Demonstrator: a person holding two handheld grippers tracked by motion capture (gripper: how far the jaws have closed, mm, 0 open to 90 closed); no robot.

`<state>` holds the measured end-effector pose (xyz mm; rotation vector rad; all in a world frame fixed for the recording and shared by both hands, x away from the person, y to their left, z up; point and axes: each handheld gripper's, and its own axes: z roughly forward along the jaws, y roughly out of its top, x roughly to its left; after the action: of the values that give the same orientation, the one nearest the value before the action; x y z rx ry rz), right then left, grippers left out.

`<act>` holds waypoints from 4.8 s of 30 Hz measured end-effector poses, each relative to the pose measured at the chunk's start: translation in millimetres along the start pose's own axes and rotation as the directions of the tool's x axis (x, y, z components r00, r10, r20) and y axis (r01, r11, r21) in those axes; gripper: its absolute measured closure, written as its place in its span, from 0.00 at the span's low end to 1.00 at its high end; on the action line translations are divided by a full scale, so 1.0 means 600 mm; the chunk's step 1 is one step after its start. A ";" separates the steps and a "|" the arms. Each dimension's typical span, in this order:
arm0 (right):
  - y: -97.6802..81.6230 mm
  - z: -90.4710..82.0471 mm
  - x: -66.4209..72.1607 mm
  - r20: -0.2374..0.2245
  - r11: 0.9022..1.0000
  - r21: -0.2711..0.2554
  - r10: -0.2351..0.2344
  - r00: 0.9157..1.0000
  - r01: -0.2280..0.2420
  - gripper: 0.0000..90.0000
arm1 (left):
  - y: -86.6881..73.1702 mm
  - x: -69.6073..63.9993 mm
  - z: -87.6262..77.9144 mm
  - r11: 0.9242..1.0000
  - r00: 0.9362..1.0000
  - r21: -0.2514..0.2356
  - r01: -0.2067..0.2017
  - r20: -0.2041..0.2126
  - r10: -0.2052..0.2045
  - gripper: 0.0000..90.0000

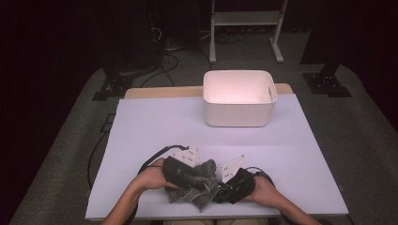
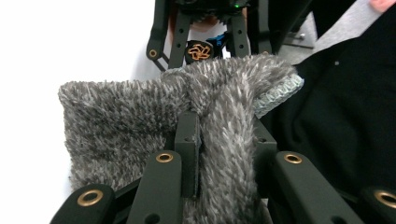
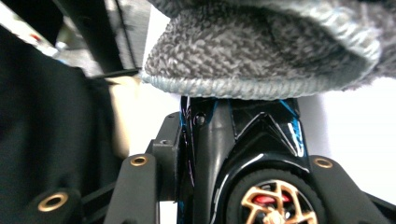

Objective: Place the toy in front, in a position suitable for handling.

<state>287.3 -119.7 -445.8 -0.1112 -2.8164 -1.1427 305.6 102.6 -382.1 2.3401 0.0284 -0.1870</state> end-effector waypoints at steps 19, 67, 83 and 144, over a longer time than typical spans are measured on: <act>-0.002 -0.013 -0.051 0.095 1.000 -0.003 0.016 0.995 -0.016 0.52 | 0.003 0.041 0.001 1.000 0.996 0.001 0.012 -0.088 -0.012 0.77; -0.029 -0.049 -0.039 0.114 0.994 -0.101 0.060 0.992 -0.048 0.63 | 0.010 0.038 0.005 0.999 0.994 0.006 -0.040 -0.098 0.041 0.83; -0.041 -0.066 -0.031 0.138 0.991 -0.115 0.078 0.987 -0.063 0.63 | 0.028 0.037 0.026 0.998 0.995 0.001 -0.057 -0.077 0.057 0.84; -0.039 -0.064 -0.031 0.139 0.994 -0.096 0.068 0.988 -0.055 0.63 | -0.052 0.038 -0.038 0.995 0.995 -0.097 0.011 -0.096 -0.021 0.84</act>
<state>305.9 -164.0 -436.9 -0.2957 -2.8582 -1.2997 328.9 140.0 -391.8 2.2512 0.1016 -0.0783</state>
